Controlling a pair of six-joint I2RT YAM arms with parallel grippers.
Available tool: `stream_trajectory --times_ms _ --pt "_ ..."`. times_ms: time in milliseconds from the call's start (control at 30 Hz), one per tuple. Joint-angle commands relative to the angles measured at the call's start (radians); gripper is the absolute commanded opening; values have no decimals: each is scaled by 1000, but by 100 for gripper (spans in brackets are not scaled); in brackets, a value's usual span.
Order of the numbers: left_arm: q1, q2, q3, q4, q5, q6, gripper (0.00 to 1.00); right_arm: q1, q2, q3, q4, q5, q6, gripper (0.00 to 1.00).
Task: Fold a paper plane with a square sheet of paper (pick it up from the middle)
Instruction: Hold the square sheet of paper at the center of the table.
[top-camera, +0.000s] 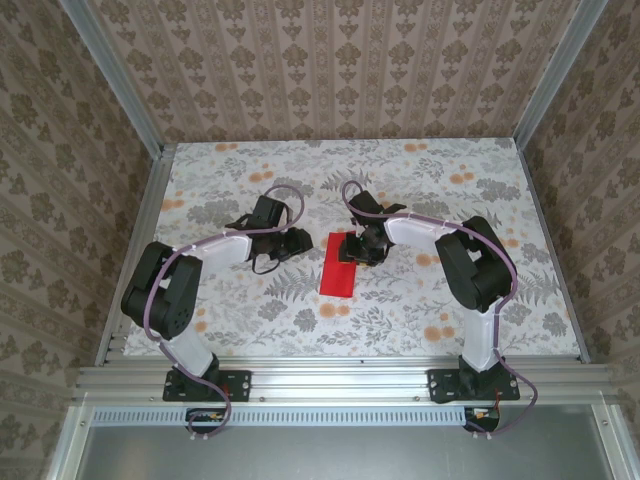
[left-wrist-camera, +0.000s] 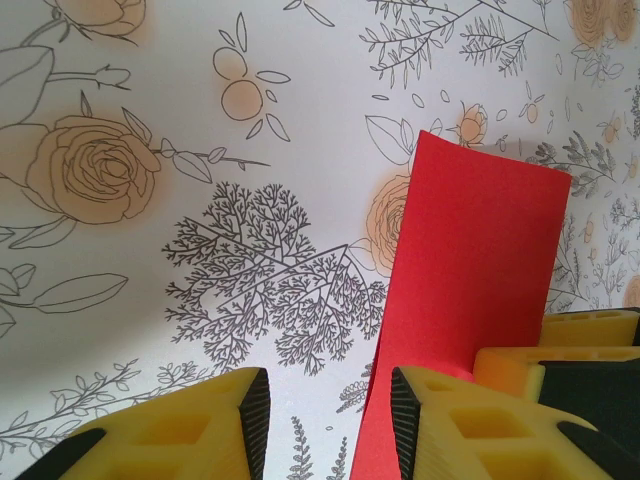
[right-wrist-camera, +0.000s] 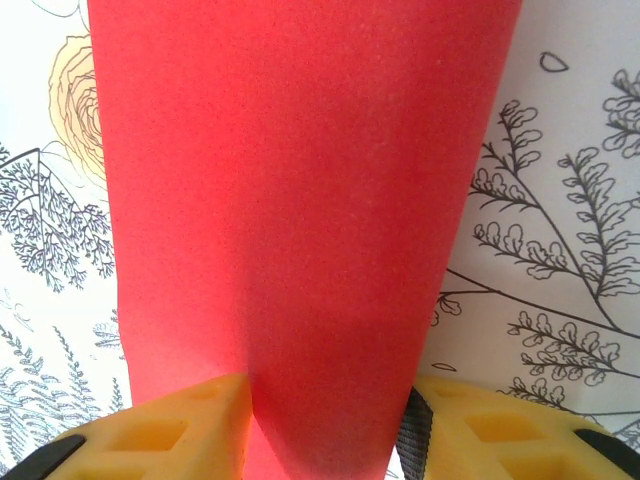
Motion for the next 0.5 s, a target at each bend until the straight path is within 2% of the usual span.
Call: stream_trajectory --times_ms 0,233,467 --pt "3 0 -2 -4 26 -10 39 3 82 -23 -77 67 0 45" --pt "-8 14 -4 34 97 -8 39 5 101 -16 -94 81 16 45" --pt "-40 53 12 62 177 -1 32 10 113 -11 -101 89 13 45"
